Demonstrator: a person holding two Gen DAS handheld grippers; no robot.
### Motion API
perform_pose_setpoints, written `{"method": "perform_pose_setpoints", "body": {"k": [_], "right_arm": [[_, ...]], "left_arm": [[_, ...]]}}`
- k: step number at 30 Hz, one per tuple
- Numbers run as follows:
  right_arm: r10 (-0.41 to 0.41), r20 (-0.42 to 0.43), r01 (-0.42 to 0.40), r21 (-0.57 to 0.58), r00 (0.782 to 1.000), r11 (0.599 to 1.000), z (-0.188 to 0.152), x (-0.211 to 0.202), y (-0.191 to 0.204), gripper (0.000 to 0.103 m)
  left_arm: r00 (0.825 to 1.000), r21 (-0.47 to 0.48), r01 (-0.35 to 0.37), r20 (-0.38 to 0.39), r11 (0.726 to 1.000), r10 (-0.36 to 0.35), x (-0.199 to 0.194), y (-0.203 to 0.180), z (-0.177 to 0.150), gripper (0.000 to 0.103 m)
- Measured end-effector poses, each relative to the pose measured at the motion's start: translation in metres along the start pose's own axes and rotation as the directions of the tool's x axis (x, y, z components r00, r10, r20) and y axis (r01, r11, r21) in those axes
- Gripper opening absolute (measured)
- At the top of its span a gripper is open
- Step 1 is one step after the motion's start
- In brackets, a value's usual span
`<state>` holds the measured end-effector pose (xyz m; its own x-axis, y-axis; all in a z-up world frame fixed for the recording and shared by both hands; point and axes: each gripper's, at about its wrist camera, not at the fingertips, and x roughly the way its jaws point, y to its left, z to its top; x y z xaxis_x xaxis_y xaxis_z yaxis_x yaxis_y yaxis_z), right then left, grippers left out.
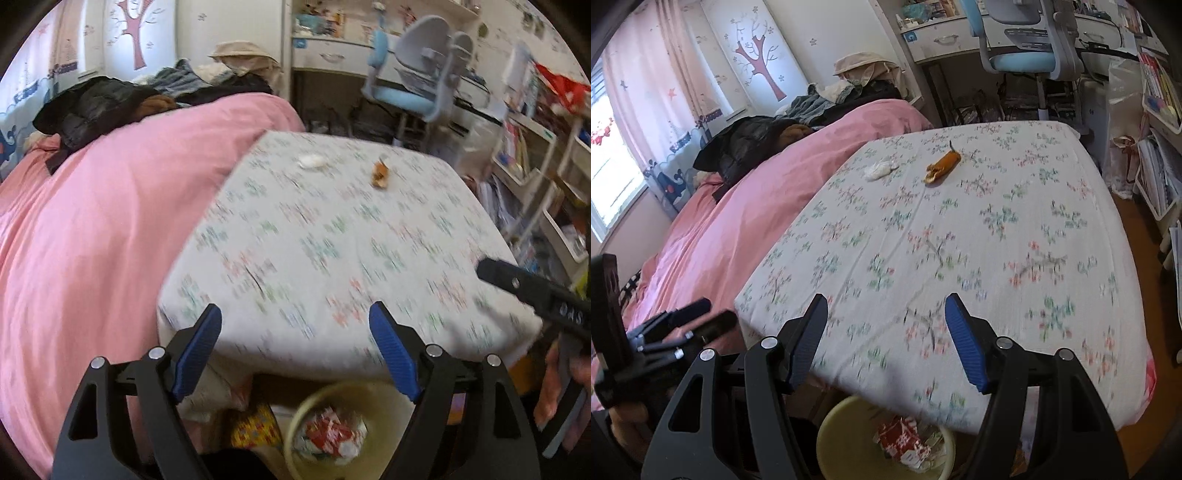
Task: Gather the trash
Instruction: 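Move both tools back over the table toward the tissue and peel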
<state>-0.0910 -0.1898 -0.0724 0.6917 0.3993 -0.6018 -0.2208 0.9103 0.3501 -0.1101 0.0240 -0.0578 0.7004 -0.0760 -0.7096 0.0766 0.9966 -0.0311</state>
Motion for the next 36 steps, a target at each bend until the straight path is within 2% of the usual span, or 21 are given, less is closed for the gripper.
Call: {"method": "perform_pose_setpoints", "body": {"k": [4, 10, 17, 23, 29, 33, 36], "right_arm": [[-0.013, -0.004, 0.013, 0.009, 1.000, 1.000, 0.031, 0.021, -0.008, 0.063], [-0.049, -0.034, 0.049, 0.018, 0.998, 0.999, 0.073, 0.067, -0.025, 0.063], [-0.089, -0.016, 0.090, 0.054, 0.996, 0.995, 0.119, 0.120, -0.047, 0.063], [-0.101, -0.032, 0.102, 0.043, 0.994, 0.994, 0.140, 0.157, -0.059, 0.063], [-0.119, -0.049, 0.120, 0.018, 0.992, 0.993, 0.159, 0.188, -0.065, 0.063], [-0.140, -0.059, 0.140, -0.007, 0.988, 0.990, 0.168, 0.206, -0.068, 0.062], [-0.152, -0.081, 0.151, -0.025, 0.985, 0.988, 0.172, 0.218, -0.070, 0.057]], "left_arm": [[1.000, -0.022, -0.010, 0.013, 1.000, 0.010, 0.015, 0.009, 0.026, 0.079], [1.000, 0.022, -0.021, 0.004, 1.000, 0.021, 0.057, 0.011, 0.067, 0.079], [0.999, -0.015, 0.011, -0.051, 1.000, -0.012, 0.116, 0.011, 0.105, 0.079], [0.999, 0.067, 0.014, -0.048, 0.998, -0.011, 0.150, -0.004, 0.134, 0.079], [0.995, 0.084, 0.061, -0.089, 0.995, -0.054, 0.189, -0.007, 0.156, 0.079], [0.993, 0.117, 0.071, -0.107, 0.991, -0.058, 0.211, -0.015, 0.169, 0.079], [0.990, 0.132, 0.077, -0.125, 0.988, -0.061, 0.225, -0.019, 0.174, 0.079]]}}
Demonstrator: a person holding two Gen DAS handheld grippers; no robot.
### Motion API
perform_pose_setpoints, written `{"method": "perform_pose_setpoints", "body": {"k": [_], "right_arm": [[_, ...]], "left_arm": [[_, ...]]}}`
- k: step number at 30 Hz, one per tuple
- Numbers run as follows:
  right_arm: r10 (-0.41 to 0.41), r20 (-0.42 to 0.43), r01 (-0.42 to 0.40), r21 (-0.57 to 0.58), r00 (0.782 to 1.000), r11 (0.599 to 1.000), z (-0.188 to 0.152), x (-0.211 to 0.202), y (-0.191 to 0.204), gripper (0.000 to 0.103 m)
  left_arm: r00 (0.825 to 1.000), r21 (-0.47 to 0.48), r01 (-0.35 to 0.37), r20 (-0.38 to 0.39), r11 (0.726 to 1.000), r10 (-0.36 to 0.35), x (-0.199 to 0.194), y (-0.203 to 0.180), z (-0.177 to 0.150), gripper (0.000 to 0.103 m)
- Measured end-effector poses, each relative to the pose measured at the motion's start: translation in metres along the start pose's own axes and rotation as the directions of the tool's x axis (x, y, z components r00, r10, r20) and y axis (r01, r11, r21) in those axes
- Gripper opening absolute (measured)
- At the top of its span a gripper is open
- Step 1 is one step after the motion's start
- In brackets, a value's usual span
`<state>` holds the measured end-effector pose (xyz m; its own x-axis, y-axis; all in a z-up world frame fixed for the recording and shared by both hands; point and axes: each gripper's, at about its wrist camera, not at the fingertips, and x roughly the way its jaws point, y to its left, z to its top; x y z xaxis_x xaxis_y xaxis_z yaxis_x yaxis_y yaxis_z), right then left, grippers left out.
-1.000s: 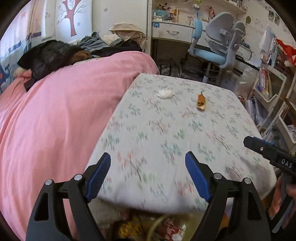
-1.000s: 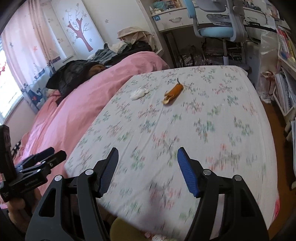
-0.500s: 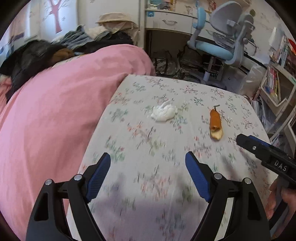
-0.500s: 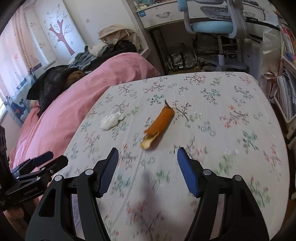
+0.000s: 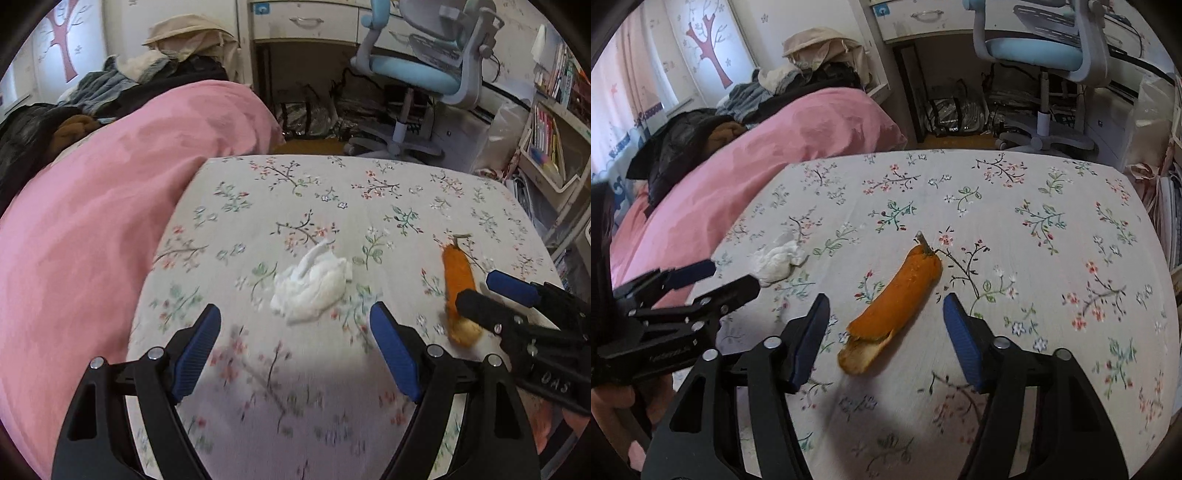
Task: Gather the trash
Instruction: 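Move both tools back over the table toward the tissue and peel, then grasp the white tissue with the left gripper while the right grasps the long orange peel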
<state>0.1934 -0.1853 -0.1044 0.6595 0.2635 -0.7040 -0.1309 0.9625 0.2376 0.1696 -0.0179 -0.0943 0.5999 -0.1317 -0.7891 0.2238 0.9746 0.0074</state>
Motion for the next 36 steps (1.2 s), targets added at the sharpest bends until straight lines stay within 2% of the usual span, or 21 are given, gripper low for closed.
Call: {"method": "perform_pose_setpoints", "body": {"k": [4, 10, 12, 15, 16, 17, 19, 20, 30, 36], "right_arm": [[-0.027, -0.033, 0.026, -0.046, 0.999, 0.999, 0.003, 0.016, 0.003, 0.052], [-0.037, -0.036, 0.033, -0.122, 0.999, 0.992, 0.007, 0.023, 0.007, 0.043], [-0.028, -0.040, 0.023, -0.129, 0.999, 0.991, 0.008, 0.025, 0.006, 0.034], [-0.013, -0.053, 0.006, -0.135, 0.998, 0.991, 0.009, 0.025, 0.004, 0.024], [-0.007, -0.058, -0.001, -0.133, 0.998, 0.991, 0.008, 0.023, 0.003, 0.022], [0.001, -0.064, -0.010, -0.129, 0.998, 0.992, 0.007, 0.022, 0.002, 0.020], [0.012, -0.071, -0.021, -0.125, 0.997, 0.992, 0.005, 0.019, 0.002, 0.019], [0.015, -0.074, -0.024, -0.126, 0.997, 0.992, 0.003, 0.017, 0.003, 0.019], [0.033, -0.044, -0.039, -0.148, 0.998, 0.988, -0.025, -0.039, 0.013, 0.019], [0.013, -0.084, -0.027, -0.169, 0.996, 0.985, -0.063, -0.077, 0.015, 0.019]], "left_arm": [[1.000, 0.000, -0.003, -0.031, 1.000, 0.003, 0.017, -0.001, 0.007, 0.079], [0.998, 0.005, -0.003, -0.061, 1.000, 0.003, 0.033, -0.008, 0.016, 0.079], [0.998, 0.018, -0.008, -0.063, 1.000, 0.009, 0.035, -0.012, 0.018, 0.074], [0.999, 0.050, -0.016, -0.050, 0.999, 0.018, 0.034, -0.017, 0.019, 0.060], [0.999, 0.056, 0.000, -0.048, 0.998, 0.003, 0.033, -0.018, 0.019, 0.045], [0.999, 0.060, 0.001, -0.050, 0.998, 0.002, 0.031, -0.020, 0.018, 0.035], [0.998, 0.065, 0.015, -0.059, 0.998, -0.011, 0.027, -0.021, 0.015, 0.024], [0.998, 0.065, 0.021, -0.061, 0.998, -0.017, 0.025, -0.021, 0.013, 0.022], [0.997, 0.073, 0.048, -0.056, 0.996, -0.044, -0.017, -0.029, -0.021, 0.021], [0.996, 0.079, 0.081, -0.049, 0.994, -0.077, -0.054, -0.044, -0.054, 0.021]]}}
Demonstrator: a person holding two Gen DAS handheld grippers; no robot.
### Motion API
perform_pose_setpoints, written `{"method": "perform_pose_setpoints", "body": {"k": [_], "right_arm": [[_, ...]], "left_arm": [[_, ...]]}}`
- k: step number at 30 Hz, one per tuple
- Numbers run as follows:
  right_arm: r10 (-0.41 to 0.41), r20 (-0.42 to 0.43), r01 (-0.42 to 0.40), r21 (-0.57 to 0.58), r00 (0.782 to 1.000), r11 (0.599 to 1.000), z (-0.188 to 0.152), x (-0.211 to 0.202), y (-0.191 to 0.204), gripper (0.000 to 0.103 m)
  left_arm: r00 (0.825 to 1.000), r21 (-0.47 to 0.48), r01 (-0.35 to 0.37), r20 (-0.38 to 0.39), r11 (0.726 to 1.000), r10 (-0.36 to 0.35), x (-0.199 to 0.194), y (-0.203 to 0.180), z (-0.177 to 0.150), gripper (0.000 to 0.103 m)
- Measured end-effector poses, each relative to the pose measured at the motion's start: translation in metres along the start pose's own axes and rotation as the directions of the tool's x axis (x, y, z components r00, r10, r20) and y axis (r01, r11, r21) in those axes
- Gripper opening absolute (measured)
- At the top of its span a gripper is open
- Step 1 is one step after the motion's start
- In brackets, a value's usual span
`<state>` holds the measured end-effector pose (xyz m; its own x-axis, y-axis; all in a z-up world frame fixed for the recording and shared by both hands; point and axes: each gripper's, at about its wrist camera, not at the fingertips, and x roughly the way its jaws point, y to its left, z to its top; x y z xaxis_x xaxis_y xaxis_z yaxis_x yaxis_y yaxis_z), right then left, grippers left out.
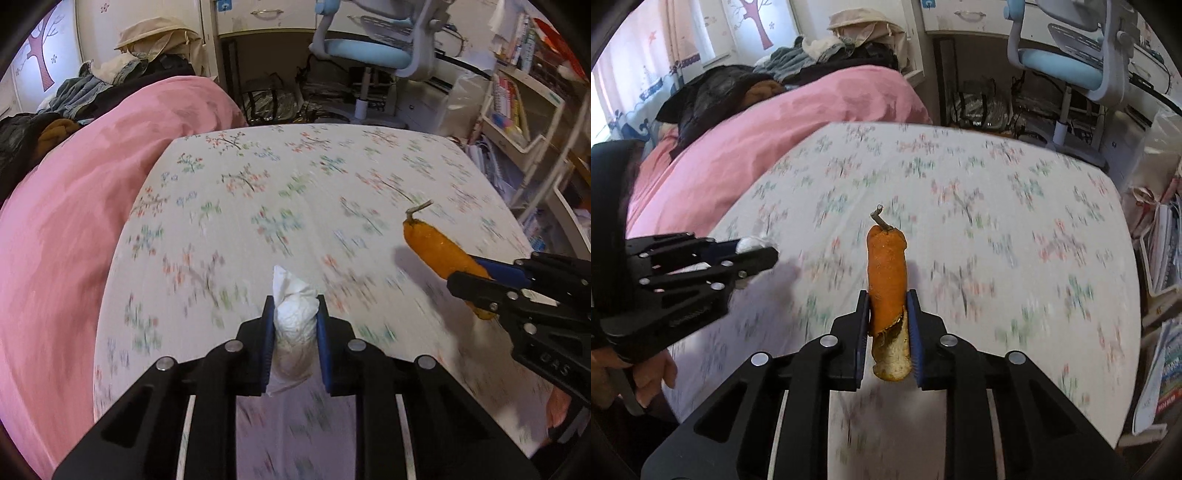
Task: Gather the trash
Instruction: 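Grasp the white tissue with the left gripper while the right grasps the long orange peel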
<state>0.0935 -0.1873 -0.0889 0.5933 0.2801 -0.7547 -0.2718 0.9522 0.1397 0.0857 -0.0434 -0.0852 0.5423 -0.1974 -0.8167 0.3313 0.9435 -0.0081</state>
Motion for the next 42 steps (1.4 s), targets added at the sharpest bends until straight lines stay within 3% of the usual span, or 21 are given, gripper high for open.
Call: {"method": "perform_pose_setpoints", "body": {"k": [6, 11, 21, 26, 29, 34, 37, 38, 39, 41, 42], "right_arm": [[-0.007, -0.028, 0.006, -0.004, 1.000, 1.000, -0.032, -0.026, 0.008, 0.019], [-0.005, -0.028, 0.005, -0.012, 1.000, 1.000, -0.054, -0.042, 0.020, 0.019], [-0.028, -0.062, 0.025, -0.036, 0.998, 0.999, -0.069, -0.039, 0.032, 0.019], [-0.034, -0.071, 0.031, -0.039, 0.997, 0.999, -0.071, -0.034, 0.033, 0.024], [-0.045, -0.072, 0.042, -0.044, 0.996, 0.998, -0.071, -0.031, 0.034, 0.042], [-0.049, -0.077, 0.045, -0.051, 0.996, 0.998, -0.071, -0.024, 0.036, 0.043], [-0.054, -0.075, 0.050, -0.061, 0.996, 0.997, -0.071, -0.020, 0.038, 0.043], [-0.055, -0.076, 0.050, -0.065, 0.996, 0.997, -0.071, -0.019, 0.039, 0.042], [-0.056, -0.079, 0.050, -0.070, 0.995, 0.996, -0.071, -0.018, 0.040, 0.034], [-0.060, -0.081, 0.054, -0.080, 0.995, 0.995, -0.072, -0.017, 0.041, 0.021], [-0.058, -0.079, 0.051, -0.080, 0.995, 0.995, -0.072, -0.018, 0.042, 0.020]], "left_arm": [[0.999, 0.069, -0.036, 0.004, 0.997, 0.035, -0.020, -0.017, -0.031, 0.021], [0.999, 0.063, -0.041, 0.027, 0.997, 0.039, -0.034, -0.018, -0.044, 0.021], [0.998, 0.078, -0.057, -0.005, 0.995, 0.057, -0.035, -0.021, -0.058, 0.026], [0.995, 0.106, -0.096, -0.019, 0.990, 0.099, -0.029, -0.026, -0.063, 0.058], [0.992, 0.136, -0.125, -0.018, 0.983, 0.129, -0.027, -0.031, -0.064, 0.066], [0.988, 0.168, -0.142, -0.034, 0.975, 0.150, -0.022, -0.037, -0.068, 0.067], [0.991, 0.173, -0.126, -0.033, 0.977, 0.133, -0.022, -0.038, -0.068, 0.059], [0.992, 0.172, -0.116, -0.035, 0.978, 0.124, -0.023, -0.038, -0.069, 0.041], [0.993, 0.174, -0.104, -0.046, 0.979, 0.113, -0.021, -0.038, -0.069, 0.030], [0.992, 0.187, -0.114, -0.036, 0.976, 0.123, -0.021, -0.040, -0.070, 0.023], [0.993, 0.184, -0.104, -0.033, 0.978, 0.112, -0.024, -0.039, -0.070, 0.021]]}}
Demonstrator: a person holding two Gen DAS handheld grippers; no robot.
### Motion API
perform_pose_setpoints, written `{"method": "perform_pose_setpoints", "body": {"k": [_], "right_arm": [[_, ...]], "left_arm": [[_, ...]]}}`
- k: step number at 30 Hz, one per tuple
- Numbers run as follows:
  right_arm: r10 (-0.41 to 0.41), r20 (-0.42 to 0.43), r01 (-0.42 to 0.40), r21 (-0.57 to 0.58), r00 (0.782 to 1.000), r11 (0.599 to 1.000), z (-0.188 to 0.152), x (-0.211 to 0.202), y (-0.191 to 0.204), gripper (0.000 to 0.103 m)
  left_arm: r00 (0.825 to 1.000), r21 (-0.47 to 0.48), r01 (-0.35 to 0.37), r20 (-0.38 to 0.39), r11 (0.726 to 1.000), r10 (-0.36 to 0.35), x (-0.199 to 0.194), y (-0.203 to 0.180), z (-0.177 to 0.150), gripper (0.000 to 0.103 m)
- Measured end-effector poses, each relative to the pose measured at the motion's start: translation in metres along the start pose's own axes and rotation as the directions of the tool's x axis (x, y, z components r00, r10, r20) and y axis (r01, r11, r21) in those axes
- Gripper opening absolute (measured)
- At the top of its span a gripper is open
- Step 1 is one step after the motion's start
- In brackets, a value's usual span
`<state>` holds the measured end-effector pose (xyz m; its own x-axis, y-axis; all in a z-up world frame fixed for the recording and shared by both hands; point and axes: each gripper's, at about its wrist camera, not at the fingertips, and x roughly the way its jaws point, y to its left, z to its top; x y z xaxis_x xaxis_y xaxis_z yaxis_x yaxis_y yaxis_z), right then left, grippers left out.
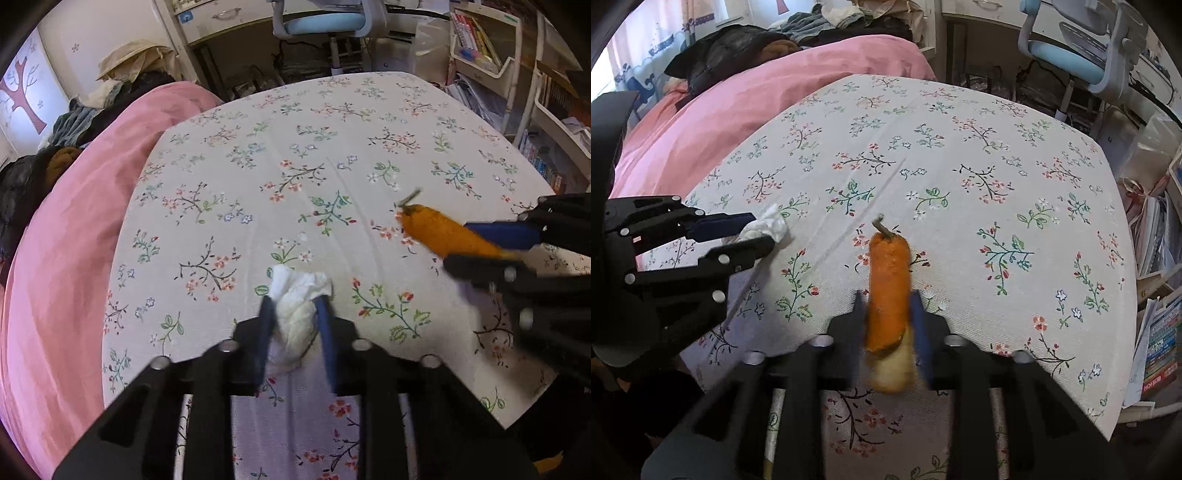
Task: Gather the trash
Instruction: 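Grasp the white tissue with the left gripper while the right grasps the long orange peel, then lower tissue and peel into the cream bin and open both grippers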
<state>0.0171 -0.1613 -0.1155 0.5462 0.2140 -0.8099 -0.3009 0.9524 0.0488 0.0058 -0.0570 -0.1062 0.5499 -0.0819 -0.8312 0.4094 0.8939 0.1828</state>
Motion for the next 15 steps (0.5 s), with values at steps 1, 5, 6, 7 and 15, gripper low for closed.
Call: {"method": "perform_pose_setpoints", "body": {"k": [1, 5, 6, 7, 15], "right_arm": [[0.005, 0.009, -0.005, 0.004, 1.000, 1.000, 0.000, -0.002, 0.000, 0.019], [0.036, 0.056, -0.038, 0.051, 0.998, 0.998, 0.000, -0.015, -0.006, 0.019], [0.049, 0.069, -0.054, 0.069, 0.996, 0.996, -0.001, -0.019, -0.008, 0.019], [0.066, 0.086, -0.074, 0.089, 0.994, 0.993, -0.002, -0.024, -0.010, 0.019], [0.150, 0.217, -0.184, 0.145, 0.965, 0.972, -0.018, -0.067, -0.006, 0.019]], "left_arm": [[1.000, -0.007, 0.003, 0.008, 1.000, -0.003, -0.002, 0.001, 0.000, 0.021], [0.998, -0.061, -0.004, 0.064, 0.998, 0.008, -0.018, 0.006, 0.000, 0.020], [0.997, -0.079, -0.004, 0.083, 0.997, 0.010, -0.024, 0.008, -0.001, 0.020], [0.995, -0.092, -0.003, 0.096, 0.996, 0.012, -0.028, 0.008, -0.002, 0.020], [0.973, -0.233, 0.080, 0.231, 0.969, -0.025, -0.071, 0.021, -0.018, 0.020]]}}
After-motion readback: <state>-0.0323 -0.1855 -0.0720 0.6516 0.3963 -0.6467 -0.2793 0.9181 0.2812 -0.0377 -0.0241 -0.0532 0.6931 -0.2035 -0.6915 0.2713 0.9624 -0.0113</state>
